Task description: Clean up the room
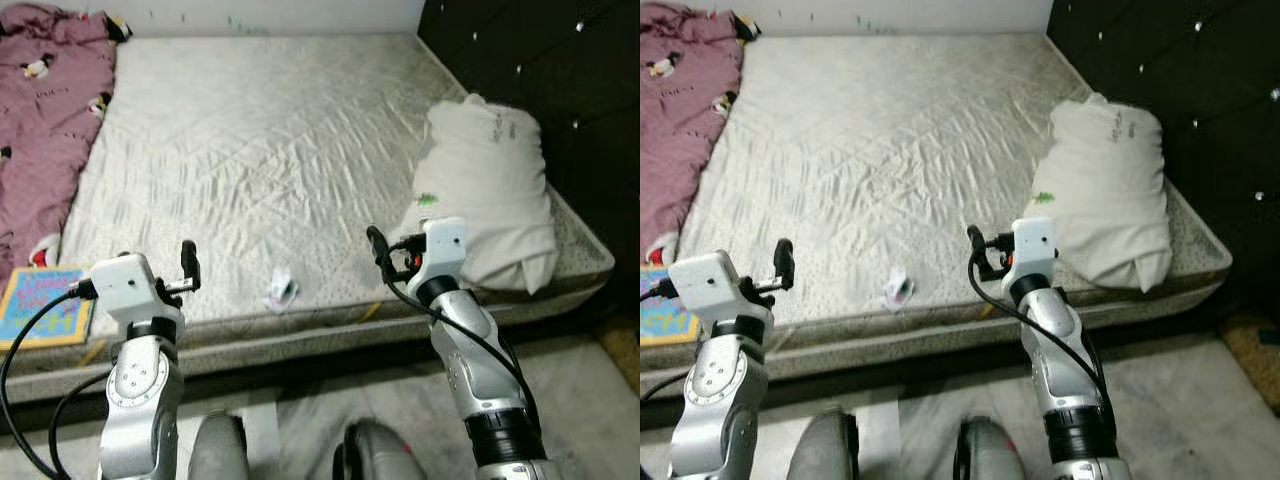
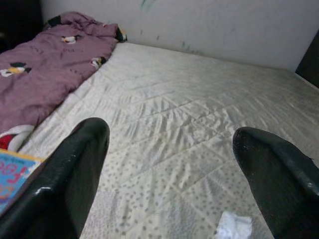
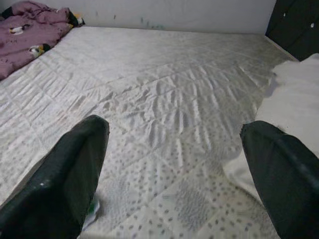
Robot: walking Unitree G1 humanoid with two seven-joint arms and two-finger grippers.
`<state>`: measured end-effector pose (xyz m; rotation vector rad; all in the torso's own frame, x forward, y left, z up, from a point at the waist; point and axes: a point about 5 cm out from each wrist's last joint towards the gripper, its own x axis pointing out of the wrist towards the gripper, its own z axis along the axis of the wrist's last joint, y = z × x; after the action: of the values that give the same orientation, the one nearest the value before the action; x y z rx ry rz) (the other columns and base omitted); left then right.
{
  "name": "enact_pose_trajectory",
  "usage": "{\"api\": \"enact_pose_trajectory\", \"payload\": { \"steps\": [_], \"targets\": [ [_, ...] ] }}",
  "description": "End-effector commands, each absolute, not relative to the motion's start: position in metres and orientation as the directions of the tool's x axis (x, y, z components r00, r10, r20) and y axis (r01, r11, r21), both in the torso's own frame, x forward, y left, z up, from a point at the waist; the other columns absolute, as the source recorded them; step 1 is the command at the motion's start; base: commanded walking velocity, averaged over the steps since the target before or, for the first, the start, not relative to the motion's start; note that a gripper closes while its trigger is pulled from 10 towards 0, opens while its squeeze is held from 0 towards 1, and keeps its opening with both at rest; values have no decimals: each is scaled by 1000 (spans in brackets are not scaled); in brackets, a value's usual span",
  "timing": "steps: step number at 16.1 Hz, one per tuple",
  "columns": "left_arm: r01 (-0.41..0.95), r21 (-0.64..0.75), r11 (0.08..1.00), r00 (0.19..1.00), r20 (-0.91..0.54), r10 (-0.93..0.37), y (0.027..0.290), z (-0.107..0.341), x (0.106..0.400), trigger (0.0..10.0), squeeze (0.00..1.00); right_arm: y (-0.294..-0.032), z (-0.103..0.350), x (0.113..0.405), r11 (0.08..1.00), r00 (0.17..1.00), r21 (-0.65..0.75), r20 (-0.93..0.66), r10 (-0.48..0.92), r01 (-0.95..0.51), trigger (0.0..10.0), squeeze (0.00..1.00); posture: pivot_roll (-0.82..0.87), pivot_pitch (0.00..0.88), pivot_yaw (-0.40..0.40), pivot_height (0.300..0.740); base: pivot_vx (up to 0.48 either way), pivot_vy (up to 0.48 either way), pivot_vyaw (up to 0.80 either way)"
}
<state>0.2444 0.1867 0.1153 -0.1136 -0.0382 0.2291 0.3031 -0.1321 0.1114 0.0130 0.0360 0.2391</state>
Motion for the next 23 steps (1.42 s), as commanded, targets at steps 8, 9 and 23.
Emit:
{"api": "enact_pose_trajectory", "payload": {
  "steps": [8, 9, 23],
  "targets": [
    [-238, -133, 962, 970, 12, 241, 187, 115, 247, 10000, 0, -125, 111, 307, 953, 952, -8, -46, 302, -303, 10000, 0, 70, 111, -63, 616, 0, 0, 0],
    [-241, -133, 961, 970, 11, 244, 187, 115, 247, 10000, 0, -124, 111, 307, 952, 951, -8, -46, 305, -306, 10000, 0, 68, 120, -64, 611, 0, 0, 0],
    [-202, -163, 966, 978, 27, 209, 185, 116, 248, 10000, 0, -113, 113, 306, 912, 913, -22, -24, 408, -409, 10000, 0, 62, 139, -65, 601, 219, 0, 218]
  ]
}}
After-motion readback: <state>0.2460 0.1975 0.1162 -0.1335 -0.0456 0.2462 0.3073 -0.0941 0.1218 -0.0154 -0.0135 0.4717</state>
